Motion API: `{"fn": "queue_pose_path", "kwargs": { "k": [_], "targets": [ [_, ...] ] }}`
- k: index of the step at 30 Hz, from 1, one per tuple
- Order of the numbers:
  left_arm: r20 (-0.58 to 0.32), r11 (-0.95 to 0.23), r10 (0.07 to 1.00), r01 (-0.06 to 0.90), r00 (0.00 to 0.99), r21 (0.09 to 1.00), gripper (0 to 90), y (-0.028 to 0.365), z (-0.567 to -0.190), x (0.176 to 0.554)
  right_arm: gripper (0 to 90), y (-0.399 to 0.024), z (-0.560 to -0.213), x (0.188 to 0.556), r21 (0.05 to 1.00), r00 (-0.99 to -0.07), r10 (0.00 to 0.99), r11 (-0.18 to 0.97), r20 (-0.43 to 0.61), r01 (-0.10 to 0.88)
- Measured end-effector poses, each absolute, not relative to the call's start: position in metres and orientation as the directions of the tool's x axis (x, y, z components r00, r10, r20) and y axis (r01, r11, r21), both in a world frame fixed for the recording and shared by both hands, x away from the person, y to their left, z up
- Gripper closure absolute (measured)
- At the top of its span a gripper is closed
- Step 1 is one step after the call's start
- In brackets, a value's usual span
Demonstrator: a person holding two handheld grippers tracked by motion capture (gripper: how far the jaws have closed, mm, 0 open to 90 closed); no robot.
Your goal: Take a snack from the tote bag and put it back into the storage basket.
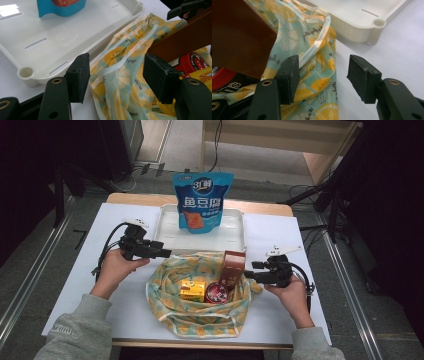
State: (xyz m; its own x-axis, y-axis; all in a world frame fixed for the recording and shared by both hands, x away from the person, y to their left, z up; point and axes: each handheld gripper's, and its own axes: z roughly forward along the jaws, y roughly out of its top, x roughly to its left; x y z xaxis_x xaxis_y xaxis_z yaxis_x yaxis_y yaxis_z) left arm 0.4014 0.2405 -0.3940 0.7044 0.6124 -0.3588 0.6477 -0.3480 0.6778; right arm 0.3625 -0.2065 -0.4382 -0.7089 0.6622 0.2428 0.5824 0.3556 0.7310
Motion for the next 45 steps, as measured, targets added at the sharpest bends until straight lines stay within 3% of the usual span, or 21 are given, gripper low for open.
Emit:
{"fn": "queue_pose_path", "kwargs": {
  "k": [34, 45],
  "targets": [
    [-0.362, -0.355, 0.601, 0.644, 0.712, 0.678, 38.3, 0.246, -0.397, 0.391, 41.5, -0.200, -0.408, 0.326, 0.756, -0.786, 0.580, 0.410, 0.216, 0.511],
    [-0.362, -0.352, 0.602, 0.644, 0.711, 0.680, 38.4, 0.247, -0.397, 0.391, 33.1, -0.189, -0.402, 0.323, 0.755, -0.812, 0.550, 0.444, 0.196, 0.483]
  ]
}}
